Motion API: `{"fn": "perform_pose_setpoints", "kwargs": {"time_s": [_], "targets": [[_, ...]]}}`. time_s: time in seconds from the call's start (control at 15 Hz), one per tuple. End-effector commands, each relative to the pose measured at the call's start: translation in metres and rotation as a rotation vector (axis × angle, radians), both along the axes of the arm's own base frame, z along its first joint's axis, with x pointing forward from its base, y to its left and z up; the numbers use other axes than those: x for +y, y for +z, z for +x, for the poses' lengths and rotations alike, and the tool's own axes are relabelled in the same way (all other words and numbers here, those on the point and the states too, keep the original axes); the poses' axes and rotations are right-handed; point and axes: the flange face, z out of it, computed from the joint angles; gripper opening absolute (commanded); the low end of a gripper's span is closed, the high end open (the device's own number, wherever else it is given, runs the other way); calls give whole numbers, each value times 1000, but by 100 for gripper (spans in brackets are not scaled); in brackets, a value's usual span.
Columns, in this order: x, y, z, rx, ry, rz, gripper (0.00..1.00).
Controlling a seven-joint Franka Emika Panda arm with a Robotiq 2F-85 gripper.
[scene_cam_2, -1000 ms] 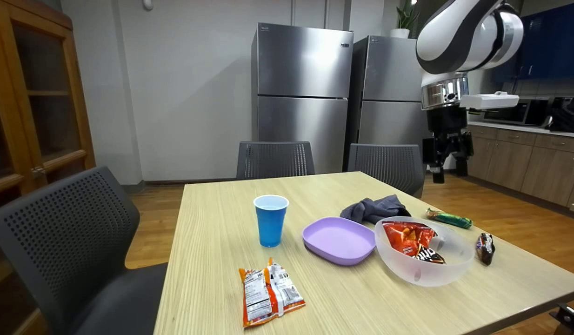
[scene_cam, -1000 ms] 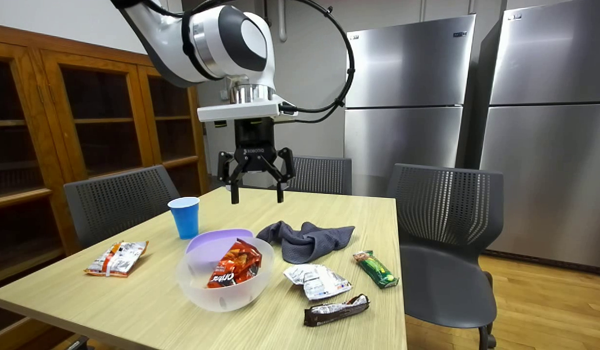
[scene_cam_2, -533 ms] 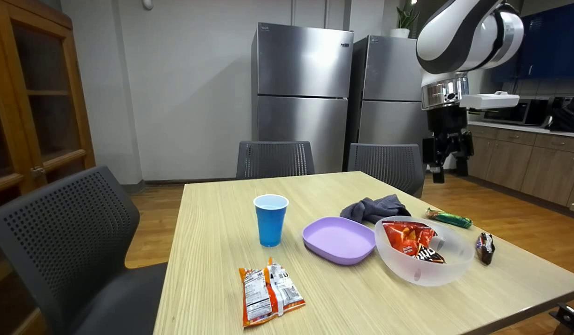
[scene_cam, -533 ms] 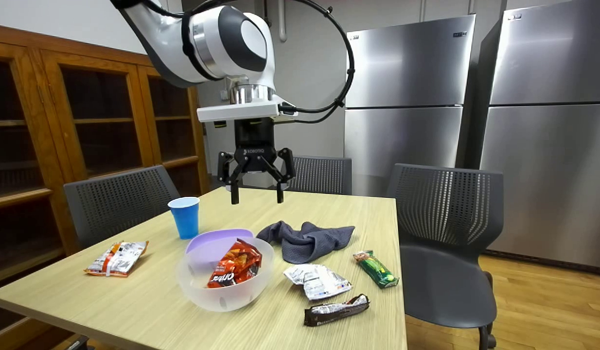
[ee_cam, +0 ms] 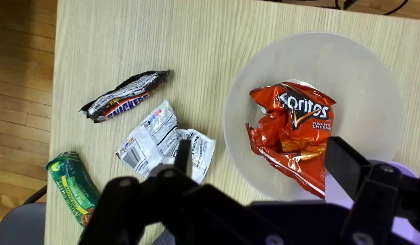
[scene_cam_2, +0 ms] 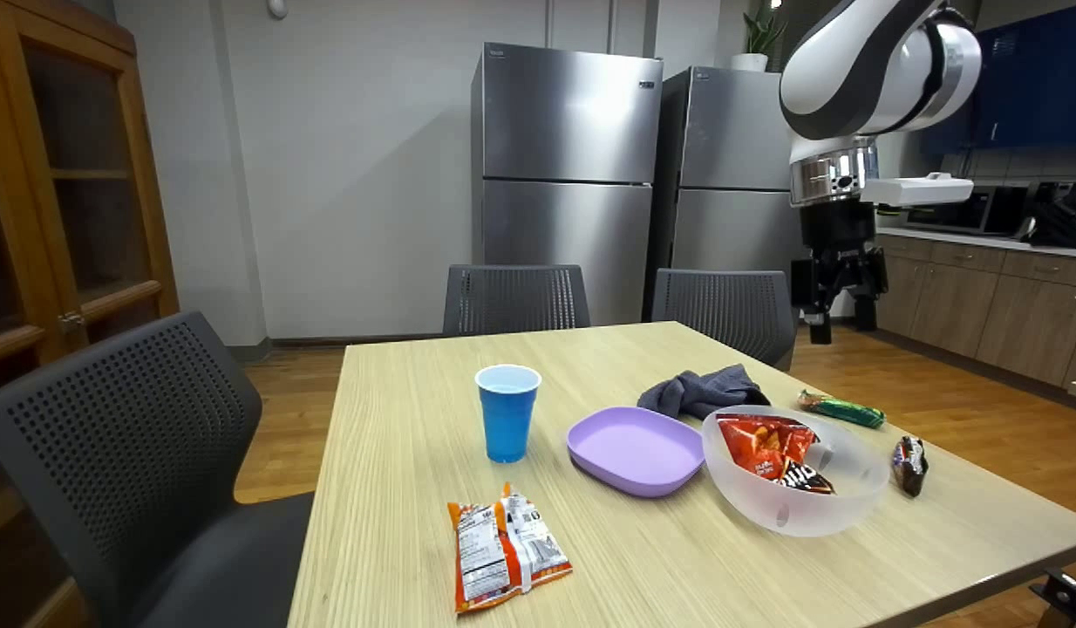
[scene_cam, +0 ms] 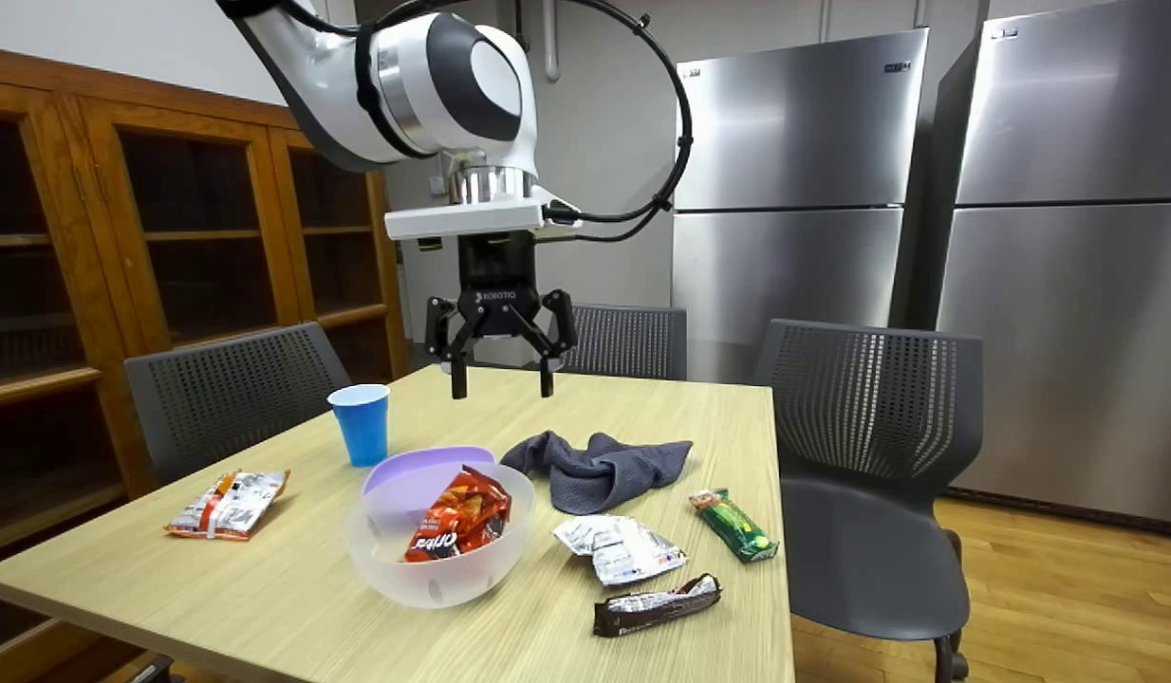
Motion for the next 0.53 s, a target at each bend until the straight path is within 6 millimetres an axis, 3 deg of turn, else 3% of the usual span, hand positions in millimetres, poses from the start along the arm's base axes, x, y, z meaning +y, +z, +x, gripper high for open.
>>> {"fn": "perform_pose_setpoints", "kwargs": {"time_s": [0.0,0.47], "targets": [[-12,-5,9,-24,-131,5,100],[-59,-40,22,-28,-360,-27,100]]}}
